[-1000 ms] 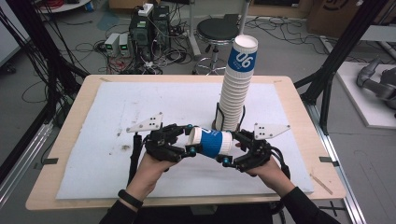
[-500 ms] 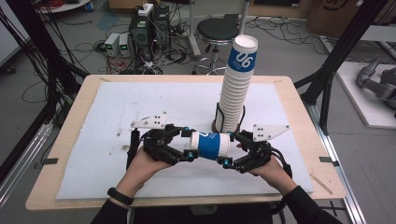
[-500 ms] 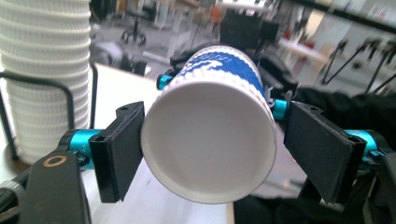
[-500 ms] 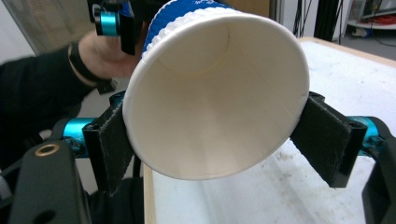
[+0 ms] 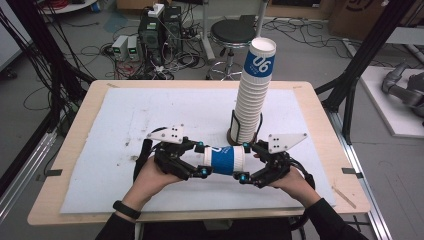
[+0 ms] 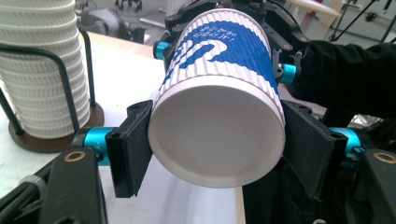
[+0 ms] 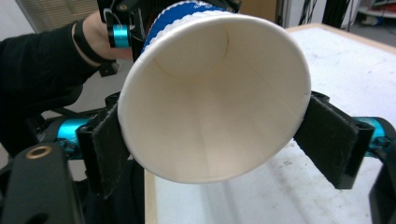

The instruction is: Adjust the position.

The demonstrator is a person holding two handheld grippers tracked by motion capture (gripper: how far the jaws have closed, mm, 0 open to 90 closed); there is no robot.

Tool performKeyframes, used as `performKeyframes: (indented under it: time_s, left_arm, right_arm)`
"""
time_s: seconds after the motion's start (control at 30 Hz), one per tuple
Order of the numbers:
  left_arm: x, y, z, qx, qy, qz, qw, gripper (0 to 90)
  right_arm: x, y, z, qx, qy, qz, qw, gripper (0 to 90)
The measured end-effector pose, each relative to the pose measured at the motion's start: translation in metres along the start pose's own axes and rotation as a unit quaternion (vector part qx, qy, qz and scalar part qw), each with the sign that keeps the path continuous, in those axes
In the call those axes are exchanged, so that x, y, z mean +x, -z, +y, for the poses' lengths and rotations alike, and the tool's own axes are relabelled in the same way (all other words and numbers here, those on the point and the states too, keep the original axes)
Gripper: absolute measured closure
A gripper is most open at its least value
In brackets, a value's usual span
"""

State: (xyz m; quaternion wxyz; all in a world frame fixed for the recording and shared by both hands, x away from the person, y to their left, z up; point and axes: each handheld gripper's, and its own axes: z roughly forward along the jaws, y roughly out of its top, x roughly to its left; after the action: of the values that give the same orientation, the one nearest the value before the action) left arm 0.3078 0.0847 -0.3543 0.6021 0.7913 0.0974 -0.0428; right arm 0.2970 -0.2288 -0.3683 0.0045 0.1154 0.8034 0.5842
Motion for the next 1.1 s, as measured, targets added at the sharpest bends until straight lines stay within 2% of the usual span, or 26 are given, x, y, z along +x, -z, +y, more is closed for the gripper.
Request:
performKeyframes:
  time_s: [0.07, 0.27, 0.37, 0.53, 0.7, 0.87, 0.97, 1.1]
  left_arm:
    - [0.001, 0.000, -0.001, -0.016, -0.009, -0.002, 0.9998, 29.6]
    - [0.002, 0.003, -0.004, -0.055, -0.010, -0.007, 0.9984, 29.9]
    - [0.005, 0.007, -0.007, -0.084, 0.005, -0.011, 0.9964, 30.0]
    - [0.006, 0.010, -0.008, -0.118, 0.011, -0.003, 0.9929, 30.0]
    - [0.006, 0.008, -0.009, -0.129, 0.007, 0.003, 0.9917, 30.0]
    - [0.005, 0.007, -0.011, -0.151, 0.008, 0.004, 0.9885, 30.1]
    - [0.005, 0.007, -0.012, -0.154, 0.005, 0.004, 0.9880, 30.2]
    - [0.007, 0.009, -0.013, -0.166, 0.008, -0.004, 0.9860, 30.3]
  right_arm:
    - [0.000, 0.001, 0.001, -0.006, 0.000, -0.003, 1.0000, 16.0]
    - [0.000, 0.005, 0.003, -0.018, -0.007, 0.001, 0.9998, 14.6]
    - [-0.001, 0.008, 0.003, -0.026, -0.013, 0.000, 0.9996, 14.4]
    - [-0.001, 0.006, 0.003, -0.028, -0.021, -0.001, 0.9994, 13.9]
    - [0.000, 0.002, 0.004, -0.033, -0.032, 0.001, 0.9989, 13.9]
    - [-0.001, 0.002, 0.005, -0.046, -0.057, 0.004, 0.9973, 13.8]
    - [-0.001, 0.001, 0.005, -0.048, -0.057, 0.000, 0.9972, 13.9]
    - [0.002, 0.001, 0.007, -0.054, -0.053, -0.010, 0.9971, 13.9]
